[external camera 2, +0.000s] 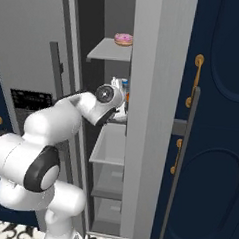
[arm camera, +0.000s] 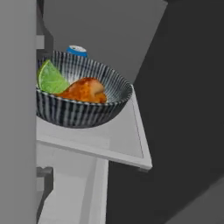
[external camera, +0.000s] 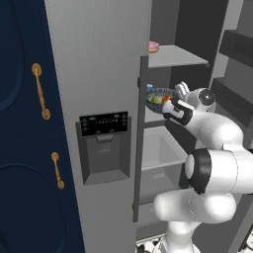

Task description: Pick the chicken drumstick and lemon wedge from their plates and place them in the bowl. Then put the bowl in the fridge.

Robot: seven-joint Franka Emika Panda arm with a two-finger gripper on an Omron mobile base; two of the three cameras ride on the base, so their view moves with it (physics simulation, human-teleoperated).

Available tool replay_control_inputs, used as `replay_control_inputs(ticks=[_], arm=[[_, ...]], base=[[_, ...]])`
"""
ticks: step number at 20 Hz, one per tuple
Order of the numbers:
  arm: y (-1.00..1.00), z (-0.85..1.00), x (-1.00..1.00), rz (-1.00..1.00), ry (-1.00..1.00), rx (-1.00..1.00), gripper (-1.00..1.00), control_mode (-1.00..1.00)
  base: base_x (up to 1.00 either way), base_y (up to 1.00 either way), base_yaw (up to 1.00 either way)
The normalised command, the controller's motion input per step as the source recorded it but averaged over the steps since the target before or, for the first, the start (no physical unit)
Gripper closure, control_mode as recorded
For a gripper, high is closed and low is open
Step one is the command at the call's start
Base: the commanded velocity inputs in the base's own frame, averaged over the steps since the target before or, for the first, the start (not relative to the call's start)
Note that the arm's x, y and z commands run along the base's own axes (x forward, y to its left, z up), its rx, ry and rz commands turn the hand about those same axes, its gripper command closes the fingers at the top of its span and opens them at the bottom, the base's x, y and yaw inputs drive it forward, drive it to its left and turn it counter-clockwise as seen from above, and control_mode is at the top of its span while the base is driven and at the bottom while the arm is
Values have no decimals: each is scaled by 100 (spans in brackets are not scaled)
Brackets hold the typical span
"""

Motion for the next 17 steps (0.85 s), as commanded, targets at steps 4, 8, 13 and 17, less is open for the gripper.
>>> replay_control_inputs(ticks=[4, 8, 13, 17], arm=[[32, 100, -94, -17, -38, -9, -100, -100], [34, 100, -87, -26, -18, -7, -100, -100], [19, 100, -90, -31, 0, 0, -100, -100], [43, 100, -77, -16, 2, 0, -100, -100]], base=[[0, 0, 0], [0, 0, 0], [0, 0, 0], [0, 0, 0]])
